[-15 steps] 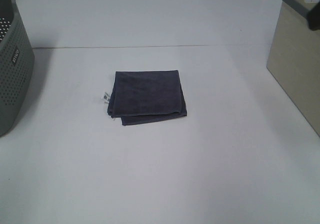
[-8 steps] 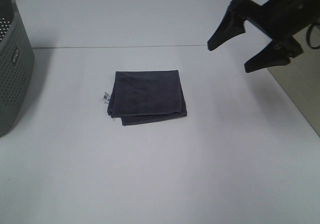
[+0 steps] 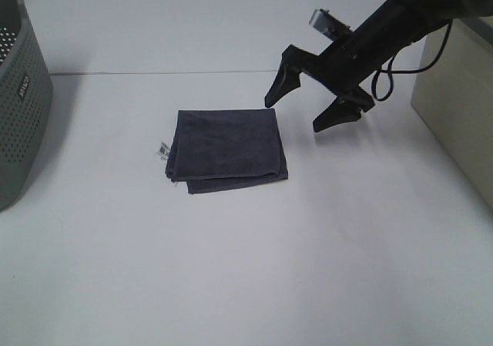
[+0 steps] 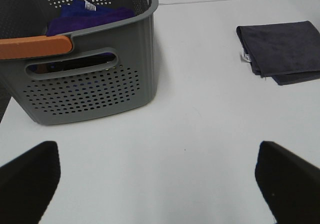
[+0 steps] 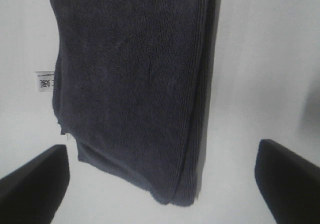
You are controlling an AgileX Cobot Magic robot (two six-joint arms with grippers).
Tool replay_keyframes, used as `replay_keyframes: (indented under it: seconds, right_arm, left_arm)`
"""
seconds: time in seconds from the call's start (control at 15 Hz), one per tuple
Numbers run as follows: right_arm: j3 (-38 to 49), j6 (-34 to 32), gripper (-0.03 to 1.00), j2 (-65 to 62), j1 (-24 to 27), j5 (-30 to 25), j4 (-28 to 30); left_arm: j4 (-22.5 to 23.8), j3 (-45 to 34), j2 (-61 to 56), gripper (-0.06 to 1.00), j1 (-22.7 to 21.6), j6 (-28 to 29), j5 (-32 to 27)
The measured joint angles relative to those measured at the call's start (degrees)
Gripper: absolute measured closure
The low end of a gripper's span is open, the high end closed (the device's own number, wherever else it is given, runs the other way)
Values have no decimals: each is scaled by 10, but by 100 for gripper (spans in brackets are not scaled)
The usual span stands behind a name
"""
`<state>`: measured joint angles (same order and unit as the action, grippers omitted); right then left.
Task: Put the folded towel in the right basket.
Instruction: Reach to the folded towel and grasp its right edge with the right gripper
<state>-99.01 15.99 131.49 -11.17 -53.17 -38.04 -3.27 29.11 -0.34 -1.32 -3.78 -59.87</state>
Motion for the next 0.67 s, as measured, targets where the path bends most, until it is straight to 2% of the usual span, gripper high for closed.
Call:
replay_keyframes:
  seconds: [0.4,0.67]
  right_arm:
    - [-45,-9,2,69,-3,-3,13]
    - [-53,-16,7,90,-6,-5,-25]
  left_arm:
    - [0,0,0,-4,0,0,0]
    - [0,0,0,-4,0,0,0]
